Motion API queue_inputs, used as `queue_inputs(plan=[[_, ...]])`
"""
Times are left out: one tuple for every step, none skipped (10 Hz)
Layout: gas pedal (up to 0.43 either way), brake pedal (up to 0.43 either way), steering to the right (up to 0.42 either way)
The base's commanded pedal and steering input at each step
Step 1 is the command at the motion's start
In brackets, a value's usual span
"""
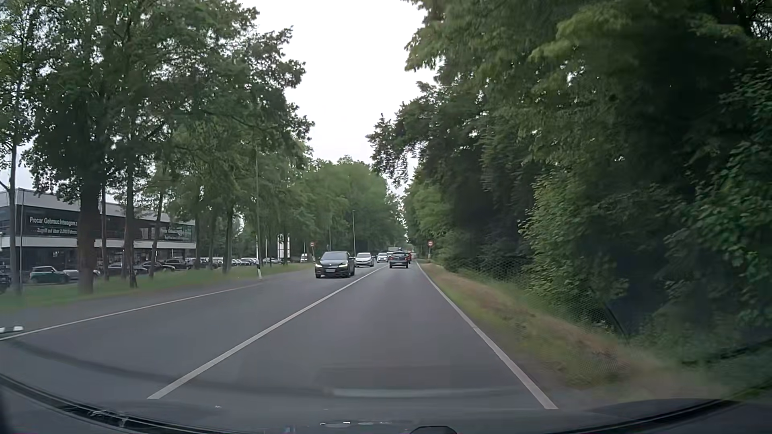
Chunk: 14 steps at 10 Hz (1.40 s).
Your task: Follow the waypoints while adhering to traffic rules and regulations
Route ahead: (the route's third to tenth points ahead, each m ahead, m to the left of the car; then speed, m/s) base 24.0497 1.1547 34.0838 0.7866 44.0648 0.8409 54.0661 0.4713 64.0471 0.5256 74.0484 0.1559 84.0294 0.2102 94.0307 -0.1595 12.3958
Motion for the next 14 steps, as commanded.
queue_inputs(plan=[[0.169,0.0,0.001],[0.169,0.0,0.001],[0.169,0.0,0.001],[0.169,0.0,0.001],[0.169,0.0,0.001],[0.169,0.0,0.001],[0.169,0.0,0.0],[0.169,0.0,0.0],[0.169,0.0,0.0],[0.169,0.0,0.0],[0.169,0.0,0.0],[0.169,0.0,0.0],[0.169,0.0,0.0],[0.169,0.0,0.0]])
